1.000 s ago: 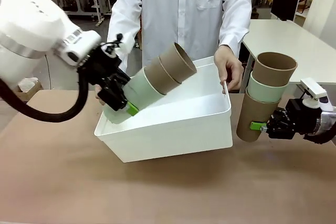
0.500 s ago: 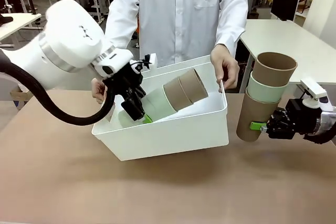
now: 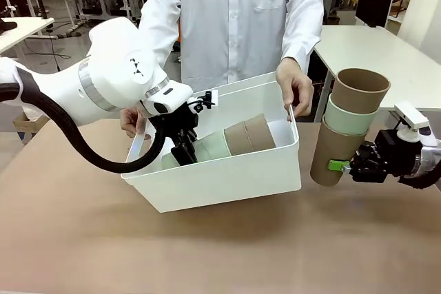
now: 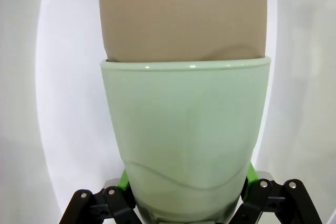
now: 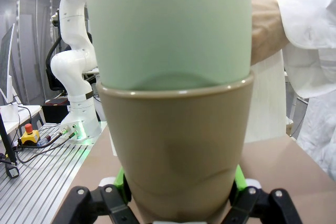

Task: Stack the cups and store them in the basket.
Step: Place the stack of Reusable plastic cups into the Pantry Basket.

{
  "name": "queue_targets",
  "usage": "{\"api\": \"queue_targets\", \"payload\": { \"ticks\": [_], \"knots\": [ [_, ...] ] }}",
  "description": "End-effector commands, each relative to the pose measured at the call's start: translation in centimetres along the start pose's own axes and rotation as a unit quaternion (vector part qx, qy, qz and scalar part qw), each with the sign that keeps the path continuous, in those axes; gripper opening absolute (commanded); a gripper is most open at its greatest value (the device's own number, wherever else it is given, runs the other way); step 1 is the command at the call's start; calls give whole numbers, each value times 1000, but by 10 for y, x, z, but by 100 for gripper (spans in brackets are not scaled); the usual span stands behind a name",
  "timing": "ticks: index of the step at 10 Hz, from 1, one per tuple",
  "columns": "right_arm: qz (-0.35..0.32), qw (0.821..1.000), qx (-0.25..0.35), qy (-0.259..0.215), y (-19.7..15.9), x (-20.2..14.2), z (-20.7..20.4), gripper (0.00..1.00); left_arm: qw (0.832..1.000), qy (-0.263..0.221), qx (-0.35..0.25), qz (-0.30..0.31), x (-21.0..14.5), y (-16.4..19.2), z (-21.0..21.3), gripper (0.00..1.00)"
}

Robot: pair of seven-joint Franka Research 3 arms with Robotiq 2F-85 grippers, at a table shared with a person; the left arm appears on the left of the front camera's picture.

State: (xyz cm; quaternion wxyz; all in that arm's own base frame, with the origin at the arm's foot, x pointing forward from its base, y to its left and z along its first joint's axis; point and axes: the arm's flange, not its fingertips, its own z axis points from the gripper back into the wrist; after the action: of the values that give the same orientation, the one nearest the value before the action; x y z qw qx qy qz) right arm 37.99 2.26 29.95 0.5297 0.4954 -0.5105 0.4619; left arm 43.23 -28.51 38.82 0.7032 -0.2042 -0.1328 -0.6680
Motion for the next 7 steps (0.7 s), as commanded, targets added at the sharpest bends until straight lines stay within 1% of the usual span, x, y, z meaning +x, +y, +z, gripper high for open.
{"api": "queue_targets", "payload": {
  "ticks": [1, 5, 6, 7],
  "knots": [
    [6, 1000, 0, -1, 0, 5, 0, 85, 1000, 9, 5, 6, 8, 0, -4, 85],
    [6, 1000, 0, -1, 0, 5, 0, 85, 1000, 10, -5, -1, 3, -1, -21, 85],
    [6, 1000, 0, -1, 0, 5, 0, 85, 1000, 2, -13, -14, 4, 0, -22, 100],
    [6, 1000, 0, -1, 0, 5, 0, 85, 1000, 1, -15, -18, 4, 0, -20, 100]
  ]
}}
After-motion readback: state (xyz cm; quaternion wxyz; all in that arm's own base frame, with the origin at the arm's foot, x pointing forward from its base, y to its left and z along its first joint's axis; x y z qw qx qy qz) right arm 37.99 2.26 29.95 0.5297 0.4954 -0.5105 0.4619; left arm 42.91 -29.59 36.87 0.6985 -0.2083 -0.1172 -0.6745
